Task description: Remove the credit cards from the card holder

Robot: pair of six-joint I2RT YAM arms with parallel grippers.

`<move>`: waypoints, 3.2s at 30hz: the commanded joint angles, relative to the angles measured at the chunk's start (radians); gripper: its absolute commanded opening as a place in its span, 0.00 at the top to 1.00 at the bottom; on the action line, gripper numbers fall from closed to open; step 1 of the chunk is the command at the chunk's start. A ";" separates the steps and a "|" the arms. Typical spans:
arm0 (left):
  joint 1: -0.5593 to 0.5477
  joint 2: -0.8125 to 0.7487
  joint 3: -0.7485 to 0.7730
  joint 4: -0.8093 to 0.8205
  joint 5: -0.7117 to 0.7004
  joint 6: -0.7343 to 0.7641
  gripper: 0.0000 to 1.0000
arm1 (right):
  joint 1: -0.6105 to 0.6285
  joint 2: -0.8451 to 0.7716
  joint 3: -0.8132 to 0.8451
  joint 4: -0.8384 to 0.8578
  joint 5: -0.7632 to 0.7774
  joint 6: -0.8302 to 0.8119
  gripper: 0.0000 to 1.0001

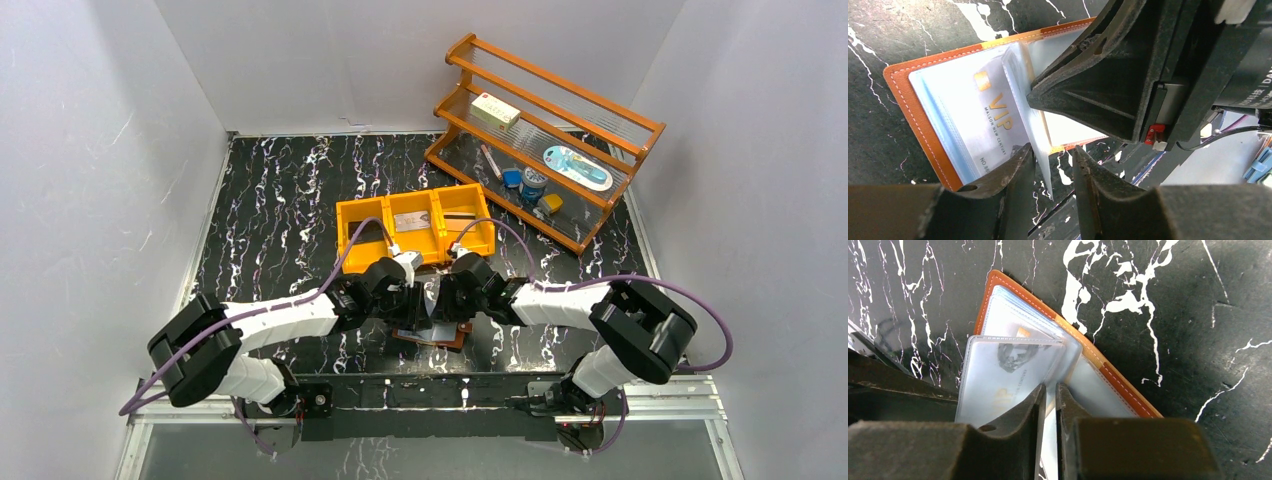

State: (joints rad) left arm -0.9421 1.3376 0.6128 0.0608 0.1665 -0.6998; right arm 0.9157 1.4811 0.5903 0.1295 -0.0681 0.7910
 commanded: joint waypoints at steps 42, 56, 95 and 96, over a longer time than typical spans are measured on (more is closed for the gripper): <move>-0.144 0.152 0.249 -0.066 -0.073 0.099 0.36 | -0.026 -0.521 -0.006 -0.422 0.320 0.229 0.52; -0.144 -0.104 0.109 -0.232 -0.395 0.022 0.45 | -0.034 -0.377 -0.017 -0.176 0.045 0.207 0.68; -0.021 0.257 0.137 -0.013 0.093 0.060 0.44 | -0.081 -0.261 -0.287 -0.160 0.094 0.267 0.72; -0.020 0.263 0.137 -0.020 0.091 0.064 0.44 | -0.082 -0.260 -0.288 -0.158 0.094 0.267 0.72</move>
State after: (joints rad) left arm -0.9680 1.5715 0.7670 0.0959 0.2169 -0.6376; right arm 0.8410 1.1885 0.3511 0.0982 -0.0174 1.0836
